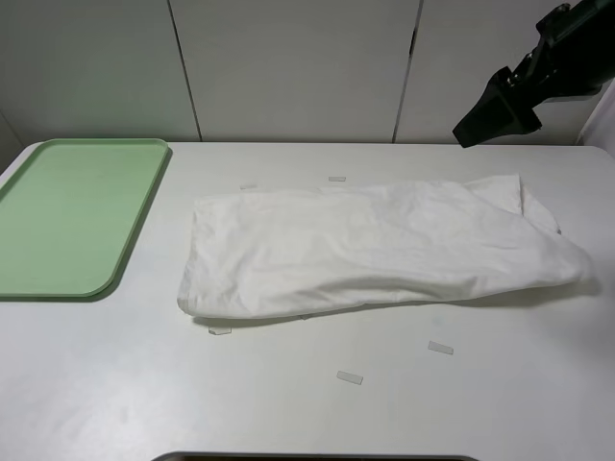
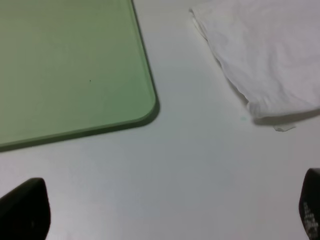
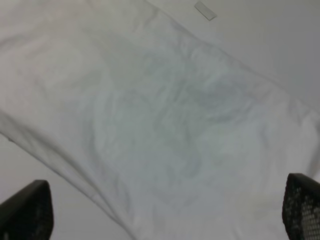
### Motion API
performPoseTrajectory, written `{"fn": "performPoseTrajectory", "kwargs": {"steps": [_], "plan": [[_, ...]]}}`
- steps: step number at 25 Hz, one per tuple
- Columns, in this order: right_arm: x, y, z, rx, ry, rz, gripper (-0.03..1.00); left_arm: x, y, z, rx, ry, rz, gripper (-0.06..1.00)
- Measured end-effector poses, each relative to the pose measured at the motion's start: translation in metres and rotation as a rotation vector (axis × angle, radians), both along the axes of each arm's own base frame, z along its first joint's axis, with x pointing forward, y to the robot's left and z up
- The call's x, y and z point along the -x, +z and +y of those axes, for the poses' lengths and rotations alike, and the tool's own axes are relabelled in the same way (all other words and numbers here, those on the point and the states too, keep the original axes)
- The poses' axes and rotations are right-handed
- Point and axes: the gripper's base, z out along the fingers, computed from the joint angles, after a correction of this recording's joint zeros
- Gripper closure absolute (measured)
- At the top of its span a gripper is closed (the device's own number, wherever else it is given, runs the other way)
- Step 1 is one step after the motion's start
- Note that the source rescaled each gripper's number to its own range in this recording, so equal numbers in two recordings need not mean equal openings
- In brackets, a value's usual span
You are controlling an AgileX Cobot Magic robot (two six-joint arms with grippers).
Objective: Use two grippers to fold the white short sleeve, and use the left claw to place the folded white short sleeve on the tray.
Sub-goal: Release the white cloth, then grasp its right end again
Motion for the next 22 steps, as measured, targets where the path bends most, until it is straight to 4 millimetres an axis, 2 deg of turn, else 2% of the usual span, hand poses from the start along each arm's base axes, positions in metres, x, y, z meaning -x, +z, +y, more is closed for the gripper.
{"fn": "performPoseTrajectory", "kwargs": {"steps": [12,18,22], "plan": [[-0.0006,0.0020,0.0032,-0.066,-0.041,0.013,-0.03,0.0001,0.0000,-0.0001,0.000,0.011,0.000,-0.05],[-0.0011,0.0022,0.0032,-0.098,-0.098,0.037,-0.03,0.0007,0.0001,-0.0012,0.000,0.119,-0.001,-0.05],[-0.0027,0.0006,-0.0018,-0.070,-0.171,0.046,-0.03,0.0015,0.0001,-0.0027,0.000,0.264,-0.001,-0.05]]}}
